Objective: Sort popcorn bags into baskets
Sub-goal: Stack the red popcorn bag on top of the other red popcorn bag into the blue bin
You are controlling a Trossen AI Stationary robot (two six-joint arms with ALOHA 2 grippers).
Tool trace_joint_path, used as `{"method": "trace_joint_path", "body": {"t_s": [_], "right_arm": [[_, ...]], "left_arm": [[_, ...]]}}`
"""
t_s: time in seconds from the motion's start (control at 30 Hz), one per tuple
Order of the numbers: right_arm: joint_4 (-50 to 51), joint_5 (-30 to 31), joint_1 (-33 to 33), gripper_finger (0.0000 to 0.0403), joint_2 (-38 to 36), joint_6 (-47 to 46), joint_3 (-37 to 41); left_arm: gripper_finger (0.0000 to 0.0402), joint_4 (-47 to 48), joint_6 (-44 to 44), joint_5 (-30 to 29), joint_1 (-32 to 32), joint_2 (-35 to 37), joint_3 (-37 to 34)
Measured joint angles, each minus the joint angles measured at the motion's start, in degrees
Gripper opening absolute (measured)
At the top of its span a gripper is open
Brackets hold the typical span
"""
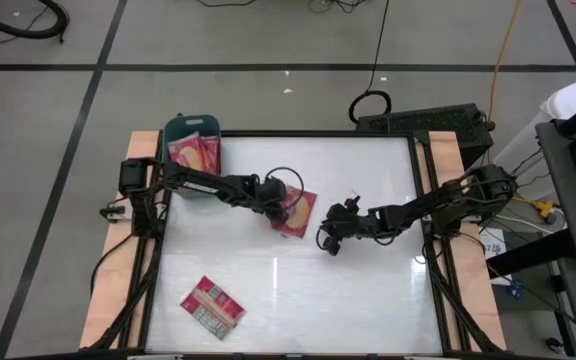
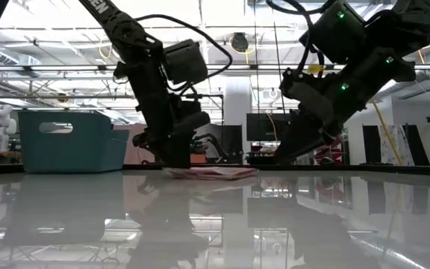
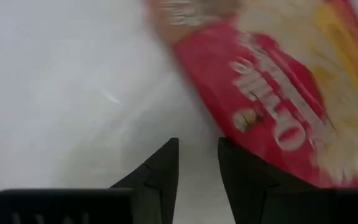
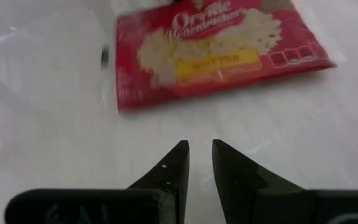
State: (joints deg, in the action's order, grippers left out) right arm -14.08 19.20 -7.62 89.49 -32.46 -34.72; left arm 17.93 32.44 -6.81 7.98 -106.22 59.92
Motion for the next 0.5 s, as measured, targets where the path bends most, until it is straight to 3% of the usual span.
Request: {"method": "trace_joint_path", "body": {"t_s": [0.27,0.4,0.5], "right_arm": [[1.79,-3.03,0.5,0.0069,0.0,-8.31,0.04],[2.81,-2.79,0.75,0.0087,0.0,-5.64,0.04],[2.94,-2.82,1.81,0.0101,0.0,-4.53,0.04]], "left_arm": [[0.0115,-1.6,-5.28,8.31,-2.77,0.18,2.32],[0.0115,-0.91,-10.45,8.33,-2.92,0.18,3.89],[0.0115,0.27,-19.23,5.99,-3.44,0.22,4.49]]}}
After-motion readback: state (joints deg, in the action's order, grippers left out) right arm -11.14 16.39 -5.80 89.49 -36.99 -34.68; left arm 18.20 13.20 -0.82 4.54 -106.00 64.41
